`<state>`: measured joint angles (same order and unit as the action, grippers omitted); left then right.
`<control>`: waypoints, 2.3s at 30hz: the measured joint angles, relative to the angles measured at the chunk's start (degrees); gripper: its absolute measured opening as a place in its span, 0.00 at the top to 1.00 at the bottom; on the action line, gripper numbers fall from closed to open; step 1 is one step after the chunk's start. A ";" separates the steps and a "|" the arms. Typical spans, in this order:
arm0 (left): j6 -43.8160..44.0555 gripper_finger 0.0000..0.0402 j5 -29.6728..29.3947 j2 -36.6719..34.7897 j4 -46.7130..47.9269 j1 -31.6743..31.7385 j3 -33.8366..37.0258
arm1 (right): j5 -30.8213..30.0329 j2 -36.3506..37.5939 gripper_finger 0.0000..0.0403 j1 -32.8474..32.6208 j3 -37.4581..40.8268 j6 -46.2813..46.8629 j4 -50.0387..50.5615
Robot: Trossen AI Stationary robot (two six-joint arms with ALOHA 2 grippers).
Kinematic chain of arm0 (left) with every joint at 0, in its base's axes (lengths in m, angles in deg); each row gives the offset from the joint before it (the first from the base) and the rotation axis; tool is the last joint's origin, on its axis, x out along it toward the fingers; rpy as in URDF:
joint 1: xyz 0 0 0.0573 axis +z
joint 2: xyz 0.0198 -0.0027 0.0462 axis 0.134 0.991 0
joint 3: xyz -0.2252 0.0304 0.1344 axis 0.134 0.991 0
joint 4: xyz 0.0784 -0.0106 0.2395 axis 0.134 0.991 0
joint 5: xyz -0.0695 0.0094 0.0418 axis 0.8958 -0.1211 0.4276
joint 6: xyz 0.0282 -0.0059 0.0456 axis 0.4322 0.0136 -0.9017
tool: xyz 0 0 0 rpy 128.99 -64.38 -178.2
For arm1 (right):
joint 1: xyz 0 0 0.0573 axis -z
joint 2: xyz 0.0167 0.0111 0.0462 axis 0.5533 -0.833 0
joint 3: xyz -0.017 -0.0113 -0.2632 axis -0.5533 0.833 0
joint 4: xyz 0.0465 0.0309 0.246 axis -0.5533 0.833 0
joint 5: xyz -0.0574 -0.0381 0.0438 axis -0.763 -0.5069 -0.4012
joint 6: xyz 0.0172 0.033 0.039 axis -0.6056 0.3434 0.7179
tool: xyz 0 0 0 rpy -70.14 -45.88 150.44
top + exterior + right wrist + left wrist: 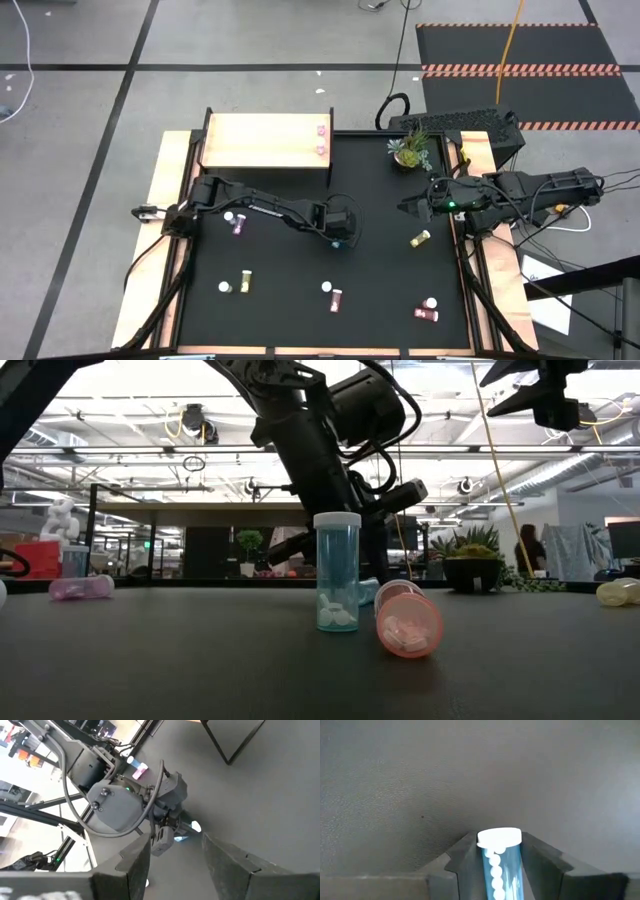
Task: Pick and place medicine bottles onto shelf by color
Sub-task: Put the top right blue pill bottle on the shelf
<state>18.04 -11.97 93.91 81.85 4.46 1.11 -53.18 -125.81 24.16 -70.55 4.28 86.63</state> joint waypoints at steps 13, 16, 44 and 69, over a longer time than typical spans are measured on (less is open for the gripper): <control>-0.17 0.73 0.13 -3.08 -0.46 0.14 0.18 | 0.04 1.14 0.57 -0.06 0.00 -1.36 0.69; -1.02 0.71 -0.59 -5.33 0.42 0.10 0.17 | 0.00 1.61 0.57 -0.06 0.00 -1.86 0.69; -34.23 0.70 -19.84 -35.73 4.05 12.08 0.10 | -4.24 2.27 0.57 -0.03 0.00 -23.02 -10.92; -58.42 0.70 -0.51 -42.07 -61.95 35.69 43.99 | -7.69 2.19 0.57 9.01 0.00 -39.25 -15.64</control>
<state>-40.39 -12.48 51.84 19.90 40.16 45.10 -60.87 -123.62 33.17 -70.55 -34.97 70.99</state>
